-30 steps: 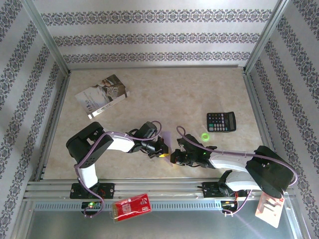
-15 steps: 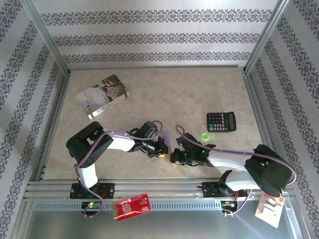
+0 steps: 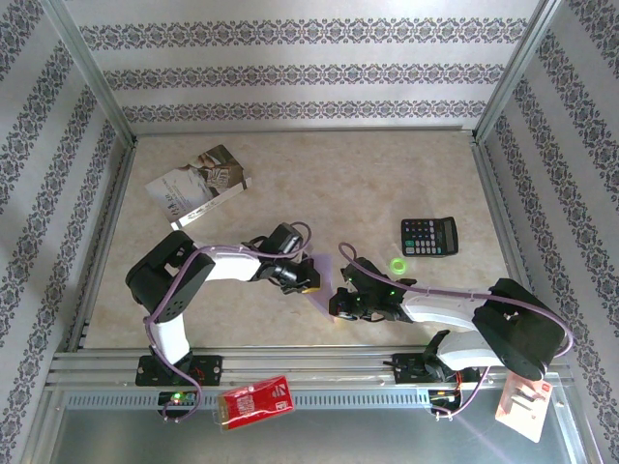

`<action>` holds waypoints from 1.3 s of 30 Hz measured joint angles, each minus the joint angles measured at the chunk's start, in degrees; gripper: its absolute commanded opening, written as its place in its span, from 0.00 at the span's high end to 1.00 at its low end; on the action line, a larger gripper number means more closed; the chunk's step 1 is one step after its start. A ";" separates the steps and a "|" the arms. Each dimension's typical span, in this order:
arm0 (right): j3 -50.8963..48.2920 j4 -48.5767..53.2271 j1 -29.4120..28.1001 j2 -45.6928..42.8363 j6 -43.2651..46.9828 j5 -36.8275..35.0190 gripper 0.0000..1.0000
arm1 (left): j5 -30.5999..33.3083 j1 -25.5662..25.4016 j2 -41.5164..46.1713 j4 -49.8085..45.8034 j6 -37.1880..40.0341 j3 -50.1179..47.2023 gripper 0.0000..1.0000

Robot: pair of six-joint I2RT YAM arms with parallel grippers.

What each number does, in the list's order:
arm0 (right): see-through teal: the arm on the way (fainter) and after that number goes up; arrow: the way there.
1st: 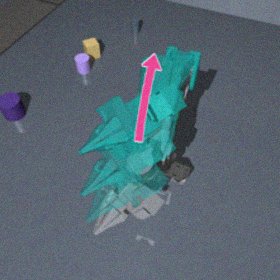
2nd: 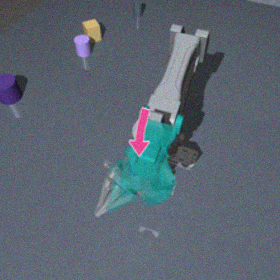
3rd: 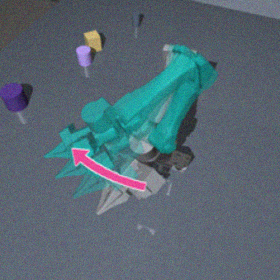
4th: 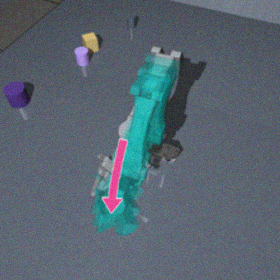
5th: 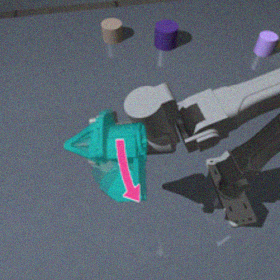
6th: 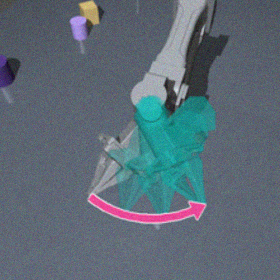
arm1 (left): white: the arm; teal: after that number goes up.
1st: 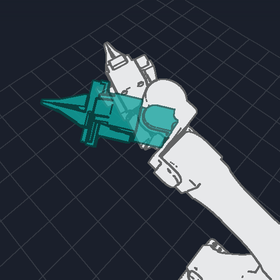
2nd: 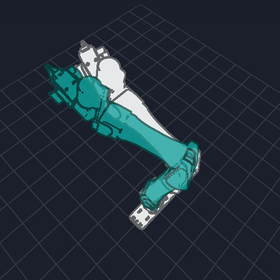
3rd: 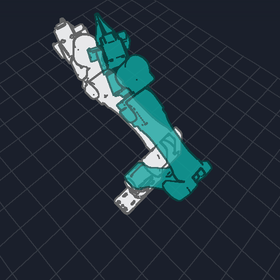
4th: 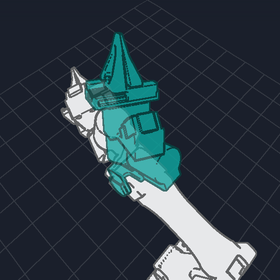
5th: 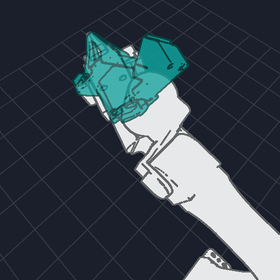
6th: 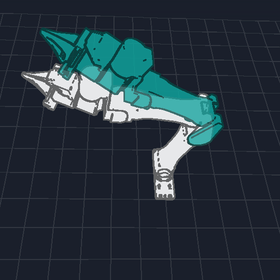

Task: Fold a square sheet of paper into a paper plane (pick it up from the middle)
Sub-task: Fourth fold the wing at the center of the table.

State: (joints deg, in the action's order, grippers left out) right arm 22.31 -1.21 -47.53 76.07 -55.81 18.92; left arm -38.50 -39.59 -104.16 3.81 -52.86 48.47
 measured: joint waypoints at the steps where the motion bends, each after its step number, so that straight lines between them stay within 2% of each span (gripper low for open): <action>1: 0.00 0.00 0.00 0.00 0.00 0.00 1.00 | 0.15 0.44 -0.20 -0.52 0.46 0.33 0.95; 19: 0.09 -0.79 0.00 0.66 0.00 0.04 1.00 | -0.37 6.78 -2.54 -6.12 6.21 4.85 0.95; 32: 0.09 -2.40 0.00 1.62 0.00 -0.04 1.00 | -4.11 9.62 -5.86 -9.22 8.07 9.18 0.94; 39: 0.09 -2.43 0.00 1.62 0.02 -0.02 1.00 | -3.02 12.68 -7.61 -9.84 9.01 12.17 0.94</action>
State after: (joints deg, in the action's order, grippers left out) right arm 22.39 -3.64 -47.53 77.69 -55.79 18.90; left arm -41.52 -26.92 -111.77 -6.02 -43.86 60.64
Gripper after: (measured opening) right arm 0.050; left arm 0.061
